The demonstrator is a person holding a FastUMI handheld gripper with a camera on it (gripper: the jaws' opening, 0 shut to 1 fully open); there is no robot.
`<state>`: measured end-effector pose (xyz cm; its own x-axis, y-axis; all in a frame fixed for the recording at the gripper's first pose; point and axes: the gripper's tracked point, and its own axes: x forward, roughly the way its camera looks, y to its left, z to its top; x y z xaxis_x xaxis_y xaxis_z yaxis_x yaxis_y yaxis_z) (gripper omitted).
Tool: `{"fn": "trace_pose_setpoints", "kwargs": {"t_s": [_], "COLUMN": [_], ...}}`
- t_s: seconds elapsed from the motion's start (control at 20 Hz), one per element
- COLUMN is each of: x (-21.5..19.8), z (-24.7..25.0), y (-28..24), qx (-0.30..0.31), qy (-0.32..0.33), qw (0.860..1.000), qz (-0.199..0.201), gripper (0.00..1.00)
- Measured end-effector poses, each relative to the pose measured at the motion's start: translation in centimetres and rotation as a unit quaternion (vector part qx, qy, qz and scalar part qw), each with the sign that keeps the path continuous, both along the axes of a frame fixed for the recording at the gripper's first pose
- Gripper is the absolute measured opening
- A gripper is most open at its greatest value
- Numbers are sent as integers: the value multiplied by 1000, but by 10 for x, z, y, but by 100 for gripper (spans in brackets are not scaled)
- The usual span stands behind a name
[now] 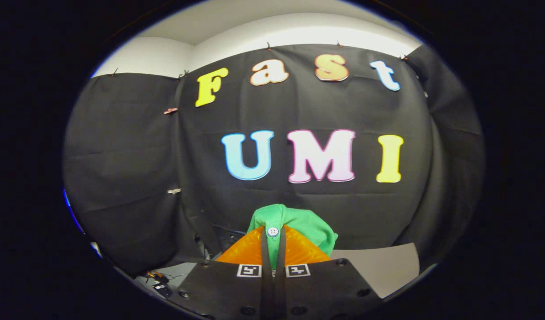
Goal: Put the clothes into the washing machine and then close the washing machine lid.
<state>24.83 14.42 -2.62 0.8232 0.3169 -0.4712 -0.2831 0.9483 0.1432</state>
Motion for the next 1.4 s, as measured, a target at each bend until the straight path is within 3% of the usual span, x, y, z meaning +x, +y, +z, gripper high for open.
{"fn": "trace_pose_setpoints", "kwargs": {"t_s": [0.4, 0.75, 1.1, 1.4], "x": [13, 15, 8, 6], "z": [-101, -211, -318, -378], "y": [110, 157, 164, 145], "qx": [-11, -39, -74, -83], "qy": [64, 134, 209, 288], "qw": [994, 982, 964, 947], "qz": [83, 126, 146, 111], "gripper": [5, 5, 5, 5]}}
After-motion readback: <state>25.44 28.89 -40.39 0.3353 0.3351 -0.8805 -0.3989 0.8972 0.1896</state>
